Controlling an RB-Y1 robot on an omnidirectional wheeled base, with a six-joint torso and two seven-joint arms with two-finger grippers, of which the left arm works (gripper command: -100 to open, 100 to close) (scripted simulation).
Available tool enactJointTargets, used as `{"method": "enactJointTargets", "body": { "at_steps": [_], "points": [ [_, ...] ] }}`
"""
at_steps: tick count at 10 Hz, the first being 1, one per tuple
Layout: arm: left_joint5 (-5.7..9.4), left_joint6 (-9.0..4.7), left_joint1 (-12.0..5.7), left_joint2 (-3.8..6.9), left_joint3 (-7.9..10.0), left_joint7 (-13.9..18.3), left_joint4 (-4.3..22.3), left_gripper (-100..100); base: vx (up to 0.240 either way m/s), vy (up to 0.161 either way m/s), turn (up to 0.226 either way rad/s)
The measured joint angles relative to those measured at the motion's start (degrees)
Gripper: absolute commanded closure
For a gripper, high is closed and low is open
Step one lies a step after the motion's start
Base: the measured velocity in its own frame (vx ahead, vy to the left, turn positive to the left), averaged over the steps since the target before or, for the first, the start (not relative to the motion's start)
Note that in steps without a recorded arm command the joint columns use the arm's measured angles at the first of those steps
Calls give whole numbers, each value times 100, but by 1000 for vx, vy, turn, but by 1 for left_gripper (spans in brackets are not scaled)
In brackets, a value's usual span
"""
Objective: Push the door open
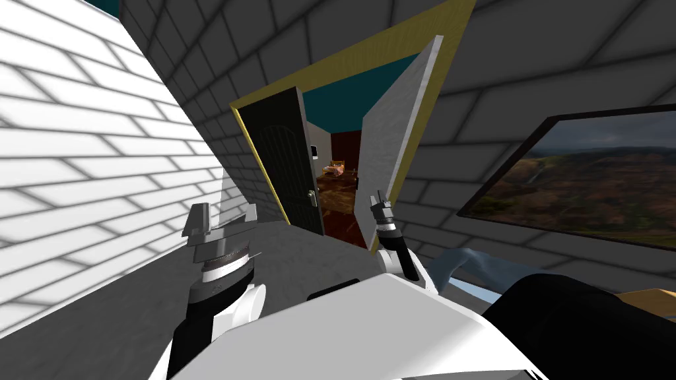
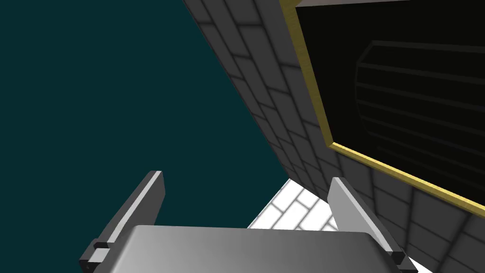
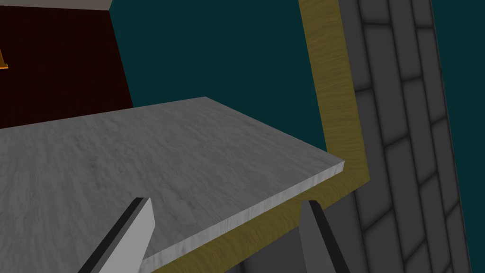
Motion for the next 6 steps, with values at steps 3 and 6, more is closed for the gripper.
{"method": "enactJointTargets", "body": {
  "at_steps": [3,6],
  "points": [
    [-4,90,-236,99,-82,-5,514,-100,113,96,-101],
    [1,280,-409,206,-178,19,959,-100,107,104,-80]
  ]
}}
